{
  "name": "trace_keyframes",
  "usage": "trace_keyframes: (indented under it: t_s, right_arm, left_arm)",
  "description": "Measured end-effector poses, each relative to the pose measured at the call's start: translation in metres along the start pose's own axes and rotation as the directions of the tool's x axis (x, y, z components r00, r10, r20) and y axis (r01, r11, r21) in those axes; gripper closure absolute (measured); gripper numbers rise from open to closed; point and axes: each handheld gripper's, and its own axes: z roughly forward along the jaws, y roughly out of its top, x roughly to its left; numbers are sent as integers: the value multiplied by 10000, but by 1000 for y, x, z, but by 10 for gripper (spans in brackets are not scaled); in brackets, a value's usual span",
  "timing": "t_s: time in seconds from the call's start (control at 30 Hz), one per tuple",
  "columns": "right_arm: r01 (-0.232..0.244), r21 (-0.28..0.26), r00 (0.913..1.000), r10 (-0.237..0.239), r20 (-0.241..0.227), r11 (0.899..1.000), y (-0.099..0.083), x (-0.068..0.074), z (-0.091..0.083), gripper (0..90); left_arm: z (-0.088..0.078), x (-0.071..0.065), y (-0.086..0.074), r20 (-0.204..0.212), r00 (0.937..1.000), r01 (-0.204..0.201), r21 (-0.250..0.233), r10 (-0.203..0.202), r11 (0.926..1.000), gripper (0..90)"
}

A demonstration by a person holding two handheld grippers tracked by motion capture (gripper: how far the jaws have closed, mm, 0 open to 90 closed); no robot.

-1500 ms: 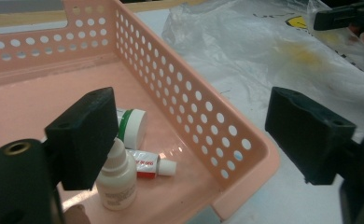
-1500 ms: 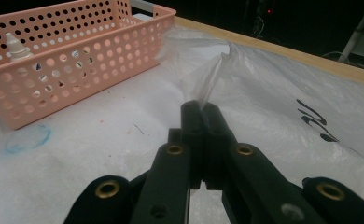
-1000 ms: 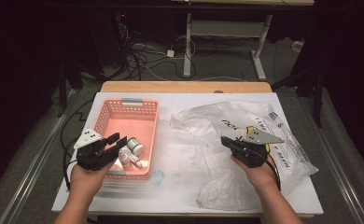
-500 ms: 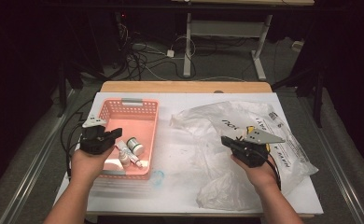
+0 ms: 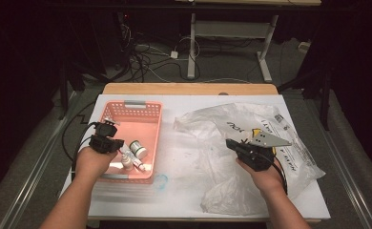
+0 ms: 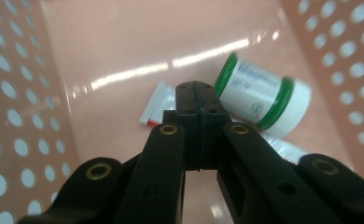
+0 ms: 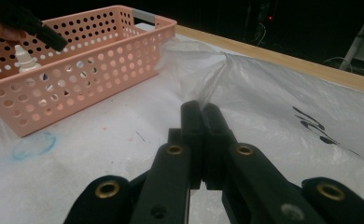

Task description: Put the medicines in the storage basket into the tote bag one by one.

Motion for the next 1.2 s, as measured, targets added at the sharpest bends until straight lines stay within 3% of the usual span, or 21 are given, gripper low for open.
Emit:
trace_keyframes:
  t_s: [0.1,0.2,0.4,0.47,0.7,0.9,1.2]
  right_arm:
    - [62,-25,10000,-62,-9,10000,0,0,0,900]
    - [26,-79,10000,-26,-16,10000,1,0,-1,900]
    - [26,-92,10000,-26,-34,10000,1,0,-1,900]
    - [57,-77,10000,-57,-32,10000,2,0,-2,900]
    - [-42,-161,10000,42,6,9999,2,-1,-4,900]
    - [-26,-148,10000,26,-9,9999,2,-2,-3,900]
    - [-86,-125,10000,87,27,9999,1,-3,-4,900]
  left_arm:
    - [6,3,1,-58,9999,122,841,-117,9964,877]
    - [10,4,2,-51,9999,99,1551,-92,9878,877]
    - [22,2,8,8,10000,-92,3016,94,9534,877]
    - [25,1,9,113,9997,-238,3171,213,9481,877]
    - [33,3,22,369,9992,-273,2896,174,9568,877]
    - [41,2,37,656,9972,-520,2877,345,9563,877]
    - [54,1,50,1004,9939,-702,2564,456,9640,877]
